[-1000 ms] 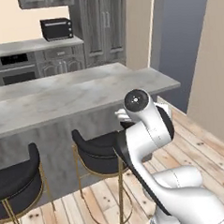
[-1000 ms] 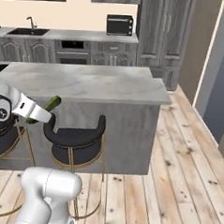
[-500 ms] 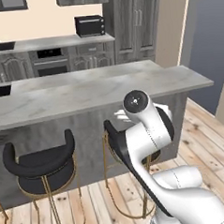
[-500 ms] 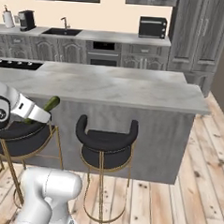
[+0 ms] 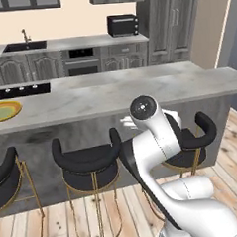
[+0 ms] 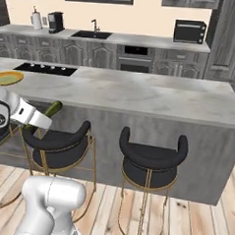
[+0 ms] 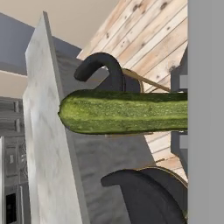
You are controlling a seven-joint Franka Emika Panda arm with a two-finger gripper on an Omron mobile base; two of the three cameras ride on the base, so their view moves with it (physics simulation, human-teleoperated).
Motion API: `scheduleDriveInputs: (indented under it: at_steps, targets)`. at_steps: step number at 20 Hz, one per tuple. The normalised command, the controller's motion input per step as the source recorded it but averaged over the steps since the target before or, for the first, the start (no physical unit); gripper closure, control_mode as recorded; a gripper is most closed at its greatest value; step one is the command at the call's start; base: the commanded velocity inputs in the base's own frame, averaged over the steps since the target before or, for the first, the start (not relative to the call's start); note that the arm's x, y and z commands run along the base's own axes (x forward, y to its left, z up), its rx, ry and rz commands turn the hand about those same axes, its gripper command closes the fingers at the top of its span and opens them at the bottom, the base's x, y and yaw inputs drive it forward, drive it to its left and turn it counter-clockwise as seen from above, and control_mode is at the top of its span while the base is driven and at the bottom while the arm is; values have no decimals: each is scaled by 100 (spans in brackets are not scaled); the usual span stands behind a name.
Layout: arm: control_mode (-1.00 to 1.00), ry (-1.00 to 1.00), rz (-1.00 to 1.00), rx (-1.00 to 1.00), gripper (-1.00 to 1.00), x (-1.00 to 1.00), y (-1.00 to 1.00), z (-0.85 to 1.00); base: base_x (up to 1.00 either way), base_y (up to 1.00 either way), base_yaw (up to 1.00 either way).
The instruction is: Pick squash from the fridge and place it on the plate on the counter.
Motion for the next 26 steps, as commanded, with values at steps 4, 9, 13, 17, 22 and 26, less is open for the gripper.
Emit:
scheduleDriveInputs:
  at_steps: [4, 9, 13, 17, 22, 26]
  targets:
    - [100, 0, 0, 0, 100, 0, 0, 0, 32, 69, 17]
    - [100, 0, 0, 0, 100, 0, 0, 0, 28, 66, 16]
    - [100, 0, 0, 0, 100, 0, 0, 0, 26, 54, 12]
    - [100, 0, 0, 0, 100, 0, 0, 0, 34, 36, 8]
    - [100, 0, 0, 0, 100, 0, 0, 0, 43, 36, 8]
    - [100, 0, 0, 0, 100, 0, 0, 0, 41, 47, 9]
